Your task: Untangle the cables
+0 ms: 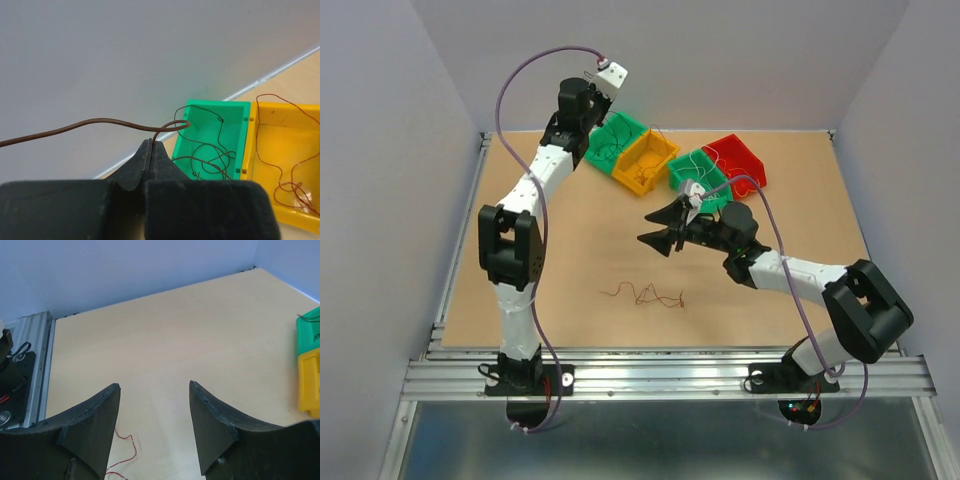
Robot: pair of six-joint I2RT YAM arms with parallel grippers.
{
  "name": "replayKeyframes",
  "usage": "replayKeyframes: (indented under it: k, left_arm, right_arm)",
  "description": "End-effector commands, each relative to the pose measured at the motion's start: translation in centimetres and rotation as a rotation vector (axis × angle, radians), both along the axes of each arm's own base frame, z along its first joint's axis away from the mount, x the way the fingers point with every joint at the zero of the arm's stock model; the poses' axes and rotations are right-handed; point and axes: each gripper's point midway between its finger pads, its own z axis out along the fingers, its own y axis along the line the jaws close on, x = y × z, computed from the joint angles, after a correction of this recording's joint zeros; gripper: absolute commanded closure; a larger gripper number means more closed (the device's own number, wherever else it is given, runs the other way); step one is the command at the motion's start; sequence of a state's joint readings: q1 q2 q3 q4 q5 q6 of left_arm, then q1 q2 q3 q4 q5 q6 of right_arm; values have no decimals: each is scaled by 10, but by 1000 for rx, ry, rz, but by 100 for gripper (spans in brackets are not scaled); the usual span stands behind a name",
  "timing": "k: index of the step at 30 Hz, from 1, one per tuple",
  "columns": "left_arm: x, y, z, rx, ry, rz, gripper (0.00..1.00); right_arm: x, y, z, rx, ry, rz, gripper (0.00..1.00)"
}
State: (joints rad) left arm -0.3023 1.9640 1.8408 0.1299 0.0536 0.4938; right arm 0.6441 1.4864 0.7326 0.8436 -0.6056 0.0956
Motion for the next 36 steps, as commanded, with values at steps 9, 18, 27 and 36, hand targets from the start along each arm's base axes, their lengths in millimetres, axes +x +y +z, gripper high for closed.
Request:
replayKeyframes:
  k: [9,18,27,36]
  left_arm:
    - [68,0,-77,84,9,73,100]
    - [93,23,-118,106,43,194,100]
    - [68,31,-38,-34,-22,123,100]
    - [67,44,16,-172,-110,151,100]
  right_arm:
    - [3,-20,28,58,-76,-133,38]
    - [2,-20,29,63,-76,-132,38]
    - [4,-16,26,57,-68,-124,38]
    - [6,-17,25,53,-70,-131,38]
